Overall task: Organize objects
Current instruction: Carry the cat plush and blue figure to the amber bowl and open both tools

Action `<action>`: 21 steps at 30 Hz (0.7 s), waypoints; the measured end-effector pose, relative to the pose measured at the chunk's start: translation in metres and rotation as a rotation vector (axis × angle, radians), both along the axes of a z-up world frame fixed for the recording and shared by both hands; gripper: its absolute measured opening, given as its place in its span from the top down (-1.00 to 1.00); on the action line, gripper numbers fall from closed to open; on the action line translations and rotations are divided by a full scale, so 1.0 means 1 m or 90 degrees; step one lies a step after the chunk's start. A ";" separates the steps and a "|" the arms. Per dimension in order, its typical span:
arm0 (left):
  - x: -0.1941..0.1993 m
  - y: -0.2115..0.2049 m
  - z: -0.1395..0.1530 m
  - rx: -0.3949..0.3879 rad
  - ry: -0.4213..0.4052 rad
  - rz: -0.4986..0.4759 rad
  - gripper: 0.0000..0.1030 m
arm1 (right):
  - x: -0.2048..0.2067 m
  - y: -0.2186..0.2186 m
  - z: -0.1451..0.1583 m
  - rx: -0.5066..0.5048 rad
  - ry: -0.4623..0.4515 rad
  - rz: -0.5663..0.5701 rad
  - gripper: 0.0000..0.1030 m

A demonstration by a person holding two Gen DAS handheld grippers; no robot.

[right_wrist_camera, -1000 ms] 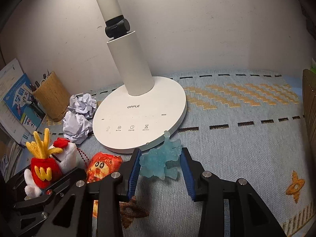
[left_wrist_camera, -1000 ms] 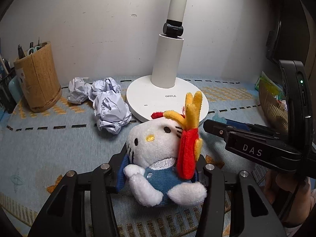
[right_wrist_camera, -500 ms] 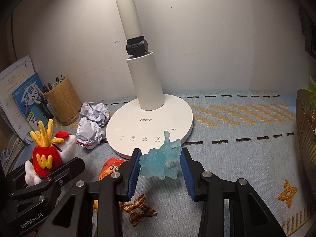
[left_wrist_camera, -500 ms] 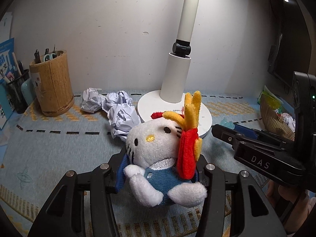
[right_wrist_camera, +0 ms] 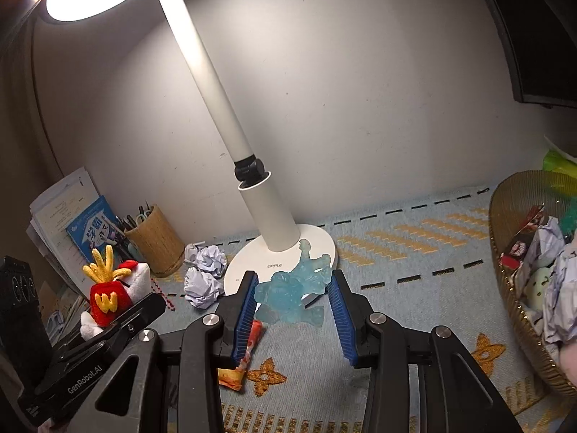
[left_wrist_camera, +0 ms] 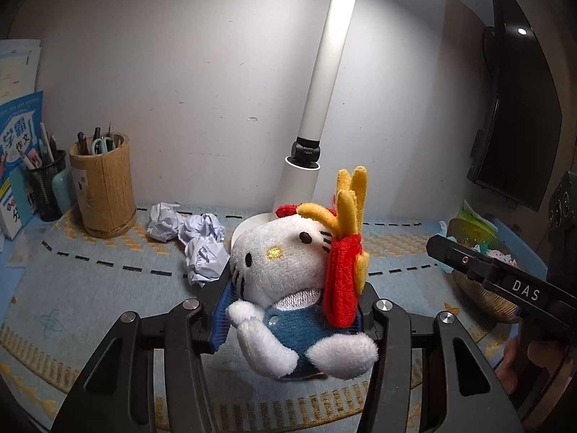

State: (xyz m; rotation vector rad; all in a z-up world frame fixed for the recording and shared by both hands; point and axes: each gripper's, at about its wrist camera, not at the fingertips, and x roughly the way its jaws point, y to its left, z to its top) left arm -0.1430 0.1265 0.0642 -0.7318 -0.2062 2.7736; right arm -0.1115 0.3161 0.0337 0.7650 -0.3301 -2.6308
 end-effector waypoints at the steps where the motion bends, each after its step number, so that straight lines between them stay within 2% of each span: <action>1: 0.000 0.006 0.006 -0.005 0.006 -0.006 0.06 | 0.005 0.008 0.008 0.003 0.011 -0.007 0.24; 8: 0.004 0.062 0.043 -0.017 0.053 -0.079 0.06 | 0.026 0.068 0.059 0.000 0.066 -0.069 0.24; 14: 0.013 0.117 0.068 -0.030 0.088 -0.158 0.06 | 0.033 0.107 0.086 0.004 0.094 -0.100 0.24; 18: 0.017 0.160 0.079 -0.020 0.070 -0.246 0.06 | 0.033 0.139 0.103 0.012 0.103 -0.129 0.24; 21: 0.022 0.198 0.081 -0.034 0.062 -0.311 0.06 | 0.030 0.167 0.112 0.023 0.104 -0.159 0.24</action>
